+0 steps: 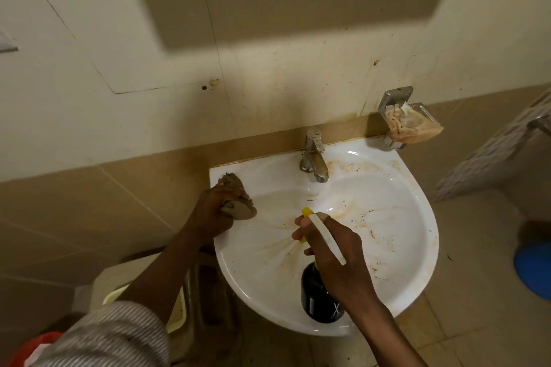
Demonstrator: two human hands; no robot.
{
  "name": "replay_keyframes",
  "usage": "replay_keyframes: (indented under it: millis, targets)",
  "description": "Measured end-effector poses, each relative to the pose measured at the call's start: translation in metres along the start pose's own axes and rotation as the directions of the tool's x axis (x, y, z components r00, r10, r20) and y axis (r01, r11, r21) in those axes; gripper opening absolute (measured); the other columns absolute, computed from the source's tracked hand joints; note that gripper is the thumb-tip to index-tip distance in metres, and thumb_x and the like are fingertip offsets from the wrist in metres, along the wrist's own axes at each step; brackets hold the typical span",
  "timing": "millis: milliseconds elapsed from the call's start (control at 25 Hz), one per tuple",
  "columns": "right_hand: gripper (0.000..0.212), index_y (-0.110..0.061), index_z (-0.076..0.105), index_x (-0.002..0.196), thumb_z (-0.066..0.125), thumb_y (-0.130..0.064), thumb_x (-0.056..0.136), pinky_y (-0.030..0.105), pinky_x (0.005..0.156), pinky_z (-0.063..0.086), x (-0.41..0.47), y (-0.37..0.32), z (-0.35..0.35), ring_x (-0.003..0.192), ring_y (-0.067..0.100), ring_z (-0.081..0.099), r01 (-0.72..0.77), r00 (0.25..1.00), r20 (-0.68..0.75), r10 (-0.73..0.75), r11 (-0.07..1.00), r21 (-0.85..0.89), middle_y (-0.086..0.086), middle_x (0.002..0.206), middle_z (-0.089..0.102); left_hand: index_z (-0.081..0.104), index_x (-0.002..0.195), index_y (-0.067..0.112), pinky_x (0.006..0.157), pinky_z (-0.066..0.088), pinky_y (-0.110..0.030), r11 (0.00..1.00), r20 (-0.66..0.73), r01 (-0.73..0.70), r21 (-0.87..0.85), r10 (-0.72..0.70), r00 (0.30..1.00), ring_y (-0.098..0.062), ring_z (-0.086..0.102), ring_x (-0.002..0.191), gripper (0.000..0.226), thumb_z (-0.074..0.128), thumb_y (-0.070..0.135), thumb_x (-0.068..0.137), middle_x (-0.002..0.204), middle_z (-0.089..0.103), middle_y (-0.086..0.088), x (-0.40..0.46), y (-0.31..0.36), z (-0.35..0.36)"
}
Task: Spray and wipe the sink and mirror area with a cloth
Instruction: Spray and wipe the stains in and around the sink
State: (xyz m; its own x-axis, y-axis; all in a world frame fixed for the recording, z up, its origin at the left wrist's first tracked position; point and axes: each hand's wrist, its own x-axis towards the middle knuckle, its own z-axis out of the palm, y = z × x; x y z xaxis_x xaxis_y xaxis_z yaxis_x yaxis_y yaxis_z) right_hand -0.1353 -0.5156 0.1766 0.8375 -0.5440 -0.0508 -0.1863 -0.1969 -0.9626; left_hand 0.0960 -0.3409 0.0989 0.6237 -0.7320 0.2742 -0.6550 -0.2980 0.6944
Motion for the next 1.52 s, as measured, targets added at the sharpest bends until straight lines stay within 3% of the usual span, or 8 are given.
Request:
replay_keyframes:
  millis: [200,480,640,800,1000,1160,1440,1520]
  targets:
    - [0.024,-0.034,0.078,0.092,0.055,-0.036,0.098,0.045,0.077,0.065,-0.006,-0.002,0.001,0.090,0.012,0.076,-0.002,1.000,0.022,0.002,1.000,0.028,-0.013,0.094,0.081,0.079,0.087,0.006,0.084,0.047,-0.006,0.992,-0.050,0.123,-0.001,-0.123,0.991,0.015,0.061,0.091,0.043,0.058,-0.005,0.052,0.090,0.072,0.008,-0.033,0.025,0.006]
    - [0.027,-0.025,0.078,0.093,0.054,-0.037,0.096,0.026,0.068,0.061,-0.009,-0.012,-0.005,0.092,0.012,0.075,0.005,0.999,0.049,-0.010,0.995,0.103,-0.008,0.092,0.080,0.069,0.063,0.008,0.057,0.046,-0.015,0.942,0.038,0.333,0.040,-0.335,0.942,-0.015,0.063,0.061,0.029,0.049,0.028,0.057,0.066,0.065,0.002,-0.047,0.051,0.004]
    - [0.027,-0.029,0.080,0.088,0.056,-0.039,0.094,0.027,0.067,0.061,-0.005,-0.011,-0.015,0.090,0.009,0.076,-0.024,1.000,0.011,0.023,0.991,0.134,-0.006,0.094,0.082,0.076,0.078,0.008,0.072,0.056,-0.023,0.876,-0.205,0.407,-0.257,-0.461,0.863,-0.012,0.072,0.078,0.026,0.055,0.007,0.063,0.081,0.075,-0.006,-0.007,0.056,-0.010]
    - [0.030,-0.028,0.081,0.084,0.056,-0.041,0.093,0.028,0.069,0.061,0.000,-0.004,-0.022,0.092,0.010,0.076,-0.063,0.998,-0.017,0.066,0.990,0.127,-0.007,0.098,0.081,0.073,0.078,0.001,0.062,0.045,-0.008,0.921,-0.372,0.361,-0.150,-0.391,0.842,-0.018,0.064,0.069,0.027,0.051,-0.007,0.066,0.077,0.072,-0.004,0.063,0.057,0.003]
    - [0.032,-0.032,0.080,0.090,0.057,-0.052,0.097,0.018,0.068,0.059,0.000,-0.002,-0.023,0.093,0.004,0.074,-0.100,0.994,-0.027,0.105,0.983,0.153,-0.019,0.100,0.079,0.076,0.090,0.012,0.098,0.040,-0.049,0.961,-0.107,0.098,0.258,-0.073,0.992,-0.024,0.063,0.102,0.039,0.051,-0.003,0.063,0.096,0.075,-0.004,0.090,0.019,0.040]
    - [0.036,-0.028,0.081,0.095,0.053,-0.052,0.097,0.021,0.071,0.060,0.000,0.004,-0.020,0.096,0.004,0.073,-0.113,0.993,-0.008,0.115,0.986,0.121,-0.014,0.099,0.080,0.075,0.102,0.025,0.097,0.041,-0.057,0.956,0.015,-0.019,0.294,0.015,1.000,-0.014,0.060,0.118,0.052,0.044,0.003,0.067,0.115,0.071,0.007,0.077,-0.006,0.034]
    - [0.029,-0.034,0.081,0.099,0.055,-0.046,0.095,0.028,0.072,0.063,-0.007,-0.002,-0.012,0.101,0.009,0.075,-0.092,0.996,0.025,0.090,0.985,0.145,-0.007,0.103,0.080,0.078,0.096,0.014,0.105,0.033,-0.010,0.966,-0.148,0.189,0.174,-0.164,0.975,-0.018,0.063,0.107,0.038,0.064,-0.013,0.074,0.108,0.074,-0.004,0.046,-0.021,0.000]
    - [0.026,-0.038,0.081,0.098,0.057,-0.046,0.098,0.030,0.072,0.063,-0.009,-0.004,-0.010,0.099,0.010,0.076,-0.100,0.995,0.042,0.095,0.981,0.164,-0.007,0.103,0.081,0.078,0.096,0.010,0.104,0.041,-0.024,0.968,-0.170,0.210,0.135,-0.186,0.968,-0.019,0.064,0.103,0.038,0.066,-0.016,0.071,0.106,0.074,-0.006,0.039,-0.016,-0.001]
